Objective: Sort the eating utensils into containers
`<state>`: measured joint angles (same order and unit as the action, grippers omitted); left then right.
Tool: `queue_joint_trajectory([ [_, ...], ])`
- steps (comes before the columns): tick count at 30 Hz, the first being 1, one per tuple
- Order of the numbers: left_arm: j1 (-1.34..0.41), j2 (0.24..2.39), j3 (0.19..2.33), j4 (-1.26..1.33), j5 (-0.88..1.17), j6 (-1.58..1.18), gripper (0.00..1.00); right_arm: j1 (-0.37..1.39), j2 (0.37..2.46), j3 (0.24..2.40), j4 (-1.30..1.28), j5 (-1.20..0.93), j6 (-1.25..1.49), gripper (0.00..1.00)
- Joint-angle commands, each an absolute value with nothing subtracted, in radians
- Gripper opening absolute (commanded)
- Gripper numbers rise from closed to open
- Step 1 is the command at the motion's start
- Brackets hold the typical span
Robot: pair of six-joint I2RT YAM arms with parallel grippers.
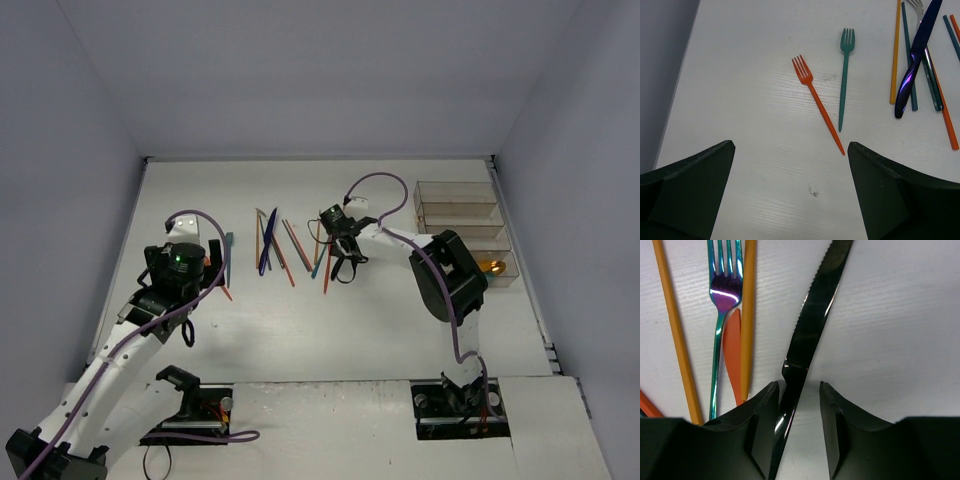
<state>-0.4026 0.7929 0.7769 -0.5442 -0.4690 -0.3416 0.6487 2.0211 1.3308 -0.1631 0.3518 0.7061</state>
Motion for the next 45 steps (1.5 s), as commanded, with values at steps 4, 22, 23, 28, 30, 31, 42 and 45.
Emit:
queue_joint_trajectory([
  [4, -0.394, 0.794, 0.815, -0.5, -0.467, -0.33, 0.95, 0.653, 1.929, 1.228, -0.176, 0.307, 0.66, 0.2],
  [22, -0.394, 0.795, 0.812, -0.502, -0.454, -0.333, 0.95, 0.617, 1.758, 1.04, -0.211, 0.136, 0.46, 0.11],
  [23, -0.394, 0.795, 0.811, -0.502, -0.453, -0.333, 0.95, 0.617, 1.764, 1.04, -0.216, 0.14, 0.474, 0.14],
  [28, -0.394, 0.796, 0.812, -0.502, -0.448, -0.334, 0.95, 0.617, 1.799, 1.065, -0.241, 0.144, 0.513, 0.22],
  [30, -0.394, 0.795, 0.811, -0.503, -0.446, -0.334, 0.96, 0.617, 1.82, 1.088, -0.267, 0.158, 0.522, 0.23],
  [31, -0.394, 0.796, 0.811, -0.503, -0.446, -0.334, 0.96, 0.618, 1.829, 1.1, -0.282, 0.169, 0.527, 0.23],
  [42, -0.394, 0.795, 0.812, -0.506, -0.443, -0.334, 0.96, 0.612, 1.901, 1.161, -0.328, 0.157, 0.542, 0.16],
  [45, -0.396, 0.789, 0.813, -0.507, -0.444, -0.334, 0.96, 0.604, 1.916, 1.162, -0.327, 0.142, 0.536, 0.05],
])
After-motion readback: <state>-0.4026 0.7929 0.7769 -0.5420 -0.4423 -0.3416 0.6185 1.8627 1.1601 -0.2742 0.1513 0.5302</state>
